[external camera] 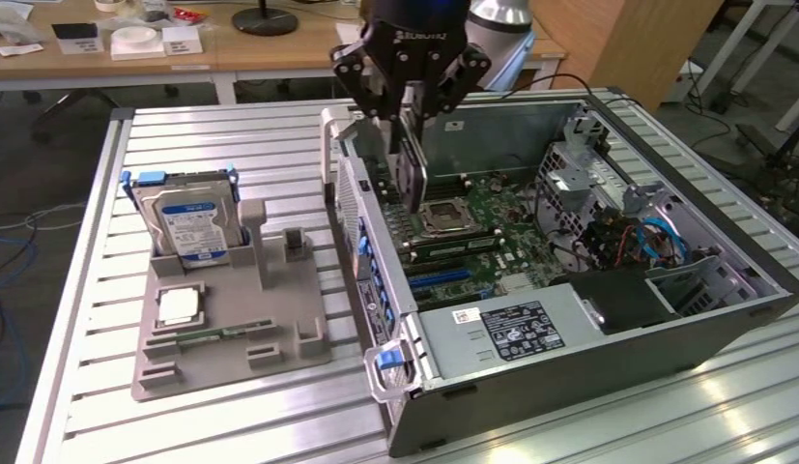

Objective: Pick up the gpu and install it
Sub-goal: 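Pick up the gpu and move the gpu toward the slot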

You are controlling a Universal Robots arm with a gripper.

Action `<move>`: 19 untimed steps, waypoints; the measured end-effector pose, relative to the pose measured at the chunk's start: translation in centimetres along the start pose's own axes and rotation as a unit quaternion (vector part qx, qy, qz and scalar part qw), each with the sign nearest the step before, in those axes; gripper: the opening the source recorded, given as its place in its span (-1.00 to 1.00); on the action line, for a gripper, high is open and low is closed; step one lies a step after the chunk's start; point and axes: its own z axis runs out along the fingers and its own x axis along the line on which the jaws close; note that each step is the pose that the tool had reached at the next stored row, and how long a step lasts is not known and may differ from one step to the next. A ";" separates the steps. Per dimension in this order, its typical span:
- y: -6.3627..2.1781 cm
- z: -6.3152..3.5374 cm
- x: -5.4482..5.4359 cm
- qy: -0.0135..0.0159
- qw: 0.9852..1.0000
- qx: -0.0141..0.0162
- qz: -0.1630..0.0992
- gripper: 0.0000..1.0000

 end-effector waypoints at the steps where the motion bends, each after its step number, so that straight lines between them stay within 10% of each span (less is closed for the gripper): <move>1: 0.03 0.01 -0.4 0.000 1.000 0.000 0.000 -0.46; 19: 0.56 0.18 -6.9 0.000 1.000 0.000 0.000 -0.46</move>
